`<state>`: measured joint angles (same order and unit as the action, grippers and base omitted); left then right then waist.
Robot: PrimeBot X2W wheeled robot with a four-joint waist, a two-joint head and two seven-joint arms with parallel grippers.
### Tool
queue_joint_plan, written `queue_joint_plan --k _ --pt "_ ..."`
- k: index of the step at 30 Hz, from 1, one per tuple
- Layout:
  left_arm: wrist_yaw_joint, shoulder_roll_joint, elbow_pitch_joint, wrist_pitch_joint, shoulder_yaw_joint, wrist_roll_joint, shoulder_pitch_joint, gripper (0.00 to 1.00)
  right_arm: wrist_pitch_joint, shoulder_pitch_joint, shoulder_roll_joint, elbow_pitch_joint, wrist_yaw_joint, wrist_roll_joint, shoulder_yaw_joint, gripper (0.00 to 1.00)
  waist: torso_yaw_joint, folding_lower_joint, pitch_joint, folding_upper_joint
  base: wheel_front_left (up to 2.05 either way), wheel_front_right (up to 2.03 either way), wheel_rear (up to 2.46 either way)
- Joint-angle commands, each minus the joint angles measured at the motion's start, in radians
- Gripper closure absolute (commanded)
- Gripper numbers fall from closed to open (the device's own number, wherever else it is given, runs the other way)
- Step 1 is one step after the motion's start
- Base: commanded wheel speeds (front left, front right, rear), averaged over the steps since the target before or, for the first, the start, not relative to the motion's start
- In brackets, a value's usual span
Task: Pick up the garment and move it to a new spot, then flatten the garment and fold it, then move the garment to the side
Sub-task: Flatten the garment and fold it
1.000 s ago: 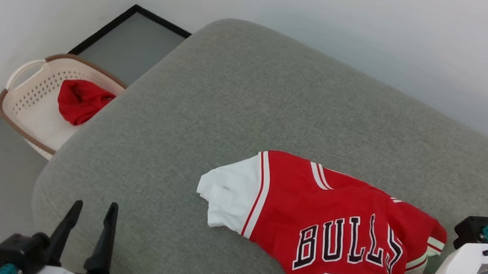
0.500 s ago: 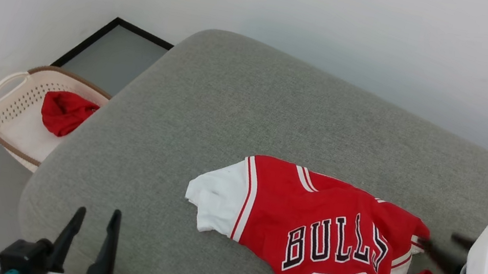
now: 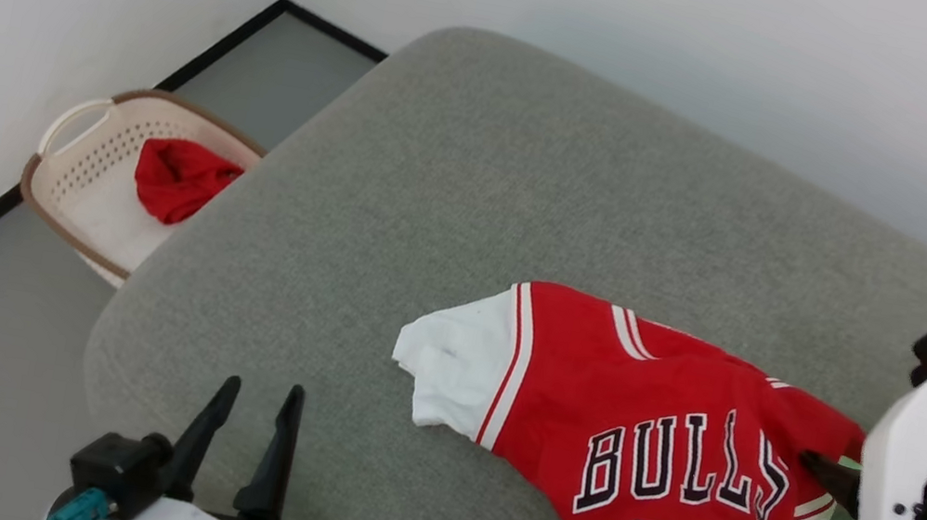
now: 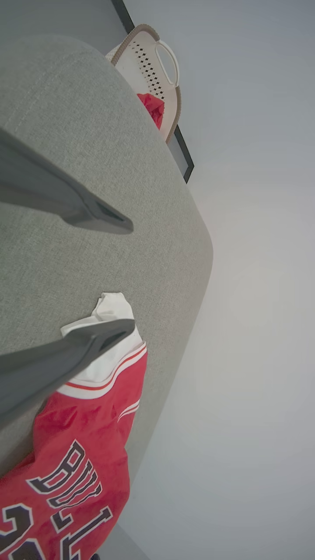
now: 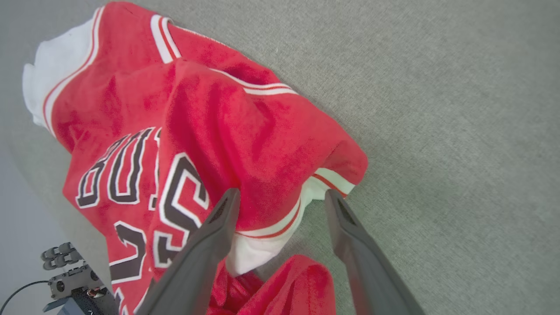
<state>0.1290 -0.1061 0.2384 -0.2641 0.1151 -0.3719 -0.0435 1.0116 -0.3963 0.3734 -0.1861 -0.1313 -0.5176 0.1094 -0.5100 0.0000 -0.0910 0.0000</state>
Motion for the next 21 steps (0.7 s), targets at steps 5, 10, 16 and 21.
queue_joint_plan --k 5,10,16,21 --pt "0.003 0.013 0.006 0.0 0.014 -0.014 -0.025 0.0 0.006 -0.063 -0.027 -0.13 0.001 0.003 0.044 0.0 -0.022 0.0 -0.047 0.0 0.0 0.0 0.0" --pt "0.003 0.022 0.009 0.0 0.02 -0.02 -0.038 0.0 -0.003 -0.097 -0.038 -0.217 0.001 0.002 0.073 0.0 -0.028 0.0 -0.065 0.0 0.0 0.0 0.0" --pt "0.003 0.026 0.025 0.0 0.024 -0.032 -0.048 0.0 -0.048 -0.14 -0.017 -0.307 0.001 -0.03 0.125 1.0 -0.028 0.0 -0.065 0.0 0.0 0.0 0.0" --pt "0.003 0.006 0.04 0.0 0.014 -0.04 -0.033 0.0 -0.078 -0.176 0.037 -0.29 0.001 -0.062 0.131 1.0 -0.011 0.0 -0.035 0.0 0.0 0.0 0.0"
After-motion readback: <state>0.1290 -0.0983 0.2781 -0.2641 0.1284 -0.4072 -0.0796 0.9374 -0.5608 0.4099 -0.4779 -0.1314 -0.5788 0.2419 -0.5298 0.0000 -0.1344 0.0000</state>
